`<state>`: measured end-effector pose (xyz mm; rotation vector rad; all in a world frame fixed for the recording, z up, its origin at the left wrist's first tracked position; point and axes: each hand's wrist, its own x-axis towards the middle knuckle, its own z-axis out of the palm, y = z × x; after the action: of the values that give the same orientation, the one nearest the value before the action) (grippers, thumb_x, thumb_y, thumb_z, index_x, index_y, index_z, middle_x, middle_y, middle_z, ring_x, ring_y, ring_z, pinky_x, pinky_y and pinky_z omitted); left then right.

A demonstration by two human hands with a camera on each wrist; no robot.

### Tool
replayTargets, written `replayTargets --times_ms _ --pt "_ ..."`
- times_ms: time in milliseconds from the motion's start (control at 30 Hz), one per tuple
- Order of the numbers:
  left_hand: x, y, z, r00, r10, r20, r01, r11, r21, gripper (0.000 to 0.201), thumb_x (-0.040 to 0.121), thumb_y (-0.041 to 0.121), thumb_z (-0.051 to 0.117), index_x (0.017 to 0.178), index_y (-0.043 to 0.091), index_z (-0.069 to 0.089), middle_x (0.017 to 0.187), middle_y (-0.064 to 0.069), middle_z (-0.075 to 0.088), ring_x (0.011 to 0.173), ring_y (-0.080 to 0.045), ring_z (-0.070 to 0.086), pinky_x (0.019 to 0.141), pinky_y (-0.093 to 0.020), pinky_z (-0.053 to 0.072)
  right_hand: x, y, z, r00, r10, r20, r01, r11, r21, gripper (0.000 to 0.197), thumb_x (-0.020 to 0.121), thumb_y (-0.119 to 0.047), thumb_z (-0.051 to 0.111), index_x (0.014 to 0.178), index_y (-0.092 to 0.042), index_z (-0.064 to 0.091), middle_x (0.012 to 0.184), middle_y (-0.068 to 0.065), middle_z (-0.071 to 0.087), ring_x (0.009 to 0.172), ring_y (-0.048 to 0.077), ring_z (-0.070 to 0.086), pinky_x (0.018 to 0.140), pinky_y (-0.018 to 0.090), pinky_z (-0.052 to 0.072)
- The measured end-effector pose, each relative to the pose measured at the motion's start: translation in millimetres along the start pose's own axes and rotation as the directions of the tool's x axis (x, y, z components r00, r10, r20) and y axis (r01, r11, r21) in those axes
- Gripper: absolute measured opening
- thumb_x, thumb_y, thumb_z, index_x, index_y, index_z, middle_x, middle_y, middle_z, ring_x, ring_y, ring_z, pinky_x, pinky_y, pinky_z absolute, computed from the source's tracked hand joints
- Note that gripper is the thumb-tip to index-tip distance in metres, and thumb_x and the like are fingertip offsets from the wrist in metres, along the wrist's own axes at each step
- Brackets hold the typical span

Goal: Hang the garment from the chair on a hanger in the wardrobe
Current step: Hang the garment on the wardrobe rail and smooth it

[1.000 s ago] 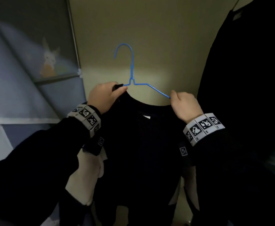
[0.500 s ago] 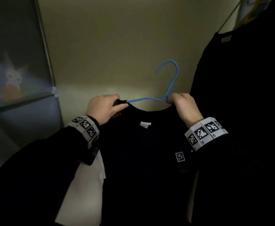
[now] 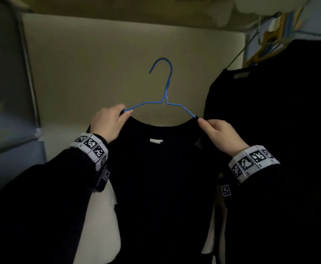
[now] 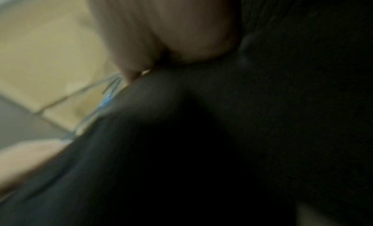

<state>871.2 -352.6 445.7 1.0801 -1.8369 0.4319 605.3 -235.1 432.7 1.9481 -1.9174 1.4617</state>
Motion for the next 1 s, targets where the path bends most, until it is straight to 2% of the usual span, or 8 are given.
replayTargets --times_ms 100,167,267,367,467,567,800,1000 --pt "29 11 0 0.994 0.015 -0.105 -0.019 0.999 -0.038 0.041 0.088 0.046 0.039 0.086 0.009 0.056 0.088 -0.023 0.064 0.085 -0.043 0.059 0.061 -0.039 0.038 7 -17 -13 0.967 -0.013 -0.253 -0.030 0.986 -0.165 0.055 0.089 -0.055 0.038 0.059 -0.009 0.045 0.055 -0.002 0.047 0.070 0.028 0.053 0.062 0.033 0.037" --pt "49 22 -2 0.982 0.004 -0.187 -0.021 0.996 -0.089 0.047 0.083 0.047 0.037 0.093 0.007 0.059 0.099 -0.023 0.062 0.094 -0.042 0.057 0.073 -0.044 0.042 11 -29 -23 0.922 -0.046 -0.385 -0.043 0.974 -0.220 0.056 0.089 -0.056 0.035 0.055 -0.012 0.038 0.055 -0.003 0.045 0.069 0.028 0.051 0.061 0.032 0.035" --pt "68 43 -5 0.956 -0.091 -0.281 0.025 0.973 -0.230 0.043 0.081 0.038 0.048 0.112 0.008 0.054 0.125 -0.018 0.049 0.117 -0.037 0.044 0.094 -0.040 0.033 17 -42 -38 0.862 -0.055 -0.504 -0.082 0.966 -0.245 0.056 0.089 -0.057 0.033 0.057 -0.012 0.041 0.055 -0.003 0.044 0.067 0.027 0.048 0.060 0.032 0.032" --pt "73 63 -1 0.956 -0.069 -0.284 -0.004 0.969 -0.246 0.059 0.082 0.038 0.047 0.135 0.015 0.038 0.149 -0.014 0.027 0.137 -0.036 0.024 0.111 -0.046 0.019 22 -50 -57 0.825 -0.002 -0.566 -0.148 0.964 -0.219 0.056 0.089 -0.057 0.032 0.062 -0.011 0.047 0.056 -0.003 0.043 0.069 0.026 0.045 0.062 0.032 0.031" --pt "82 74 5 0.986 -0.084 -0.142 0.037 0.952 -0.305 0.068 0.088 0.041 0.040 0.147 0.027 0.011 0.159 -0.009 -0.001 0.145 -0.036 -0.002 0.113 -0.056 0.008 30 -59 -75 0.829 0.024 -0.558 -0.173 0.961 -0.215 0.055 0.089 -0.058 0.031 0.074 -0.011 0.056 0.061 0.000 0.045 0.073 0.027 0.045 0.064 0.032 0.033" --pt "101 78 3 0.995 -0.082 -0.053 0.056 0.925 -0.376 0.070 0.091 0.042 0.037 0.148 0.029 -0.002 0.159 -0.008 -0.014 0.145 -0.035 -0.013 0.114 -0.057 0.005 41 -73 -85 0.838 -0.001 -0.546 -0.149 0.962 -0.231 0.053 0.089 -0.058 0.031 0.082 -0.013 0.059 0.072 0.006 0.051 0.074 0.026 0.046 0.064 0.031 0.034" --pt "144 84 -9 0.994 0.050 0.095 0.004 0.869 -0.495 0.075 0.093 0.034 0.039 0.147 0.012 -0.008 0.157 -0.014 -0.017 0.146 -0.031 -0.013 0.119 -0.045 -0.001 62 -87 -112 0.888 0.041 -0.458 -0.153 0.966 -0.209 0.053 0.092 -0.055 0.030 0.057 -0.018 0.040 0.061 0.005 0.043 0.073 0.027 0.050 0.049 0.028 0.028" --pt "152 90 7 0.967 0.088 0.240 0.049 0.857 -0.513 0.074 0.093 0.034 0.039 0.147 0.009 -0.004 0.157 -0.014 -0.017 0.147 -0.029 -0.006 0.120 -0.042 0.006 79 -99 -109 0.915 0.097 -0.392 -0.212 0.942 -0.261 0.055 0.093 -0.053 0.028 0.077 -0.009 0.056 0.067 0.007 0.048 0.074 0.027 0.050 0.061 0.030 0.035"
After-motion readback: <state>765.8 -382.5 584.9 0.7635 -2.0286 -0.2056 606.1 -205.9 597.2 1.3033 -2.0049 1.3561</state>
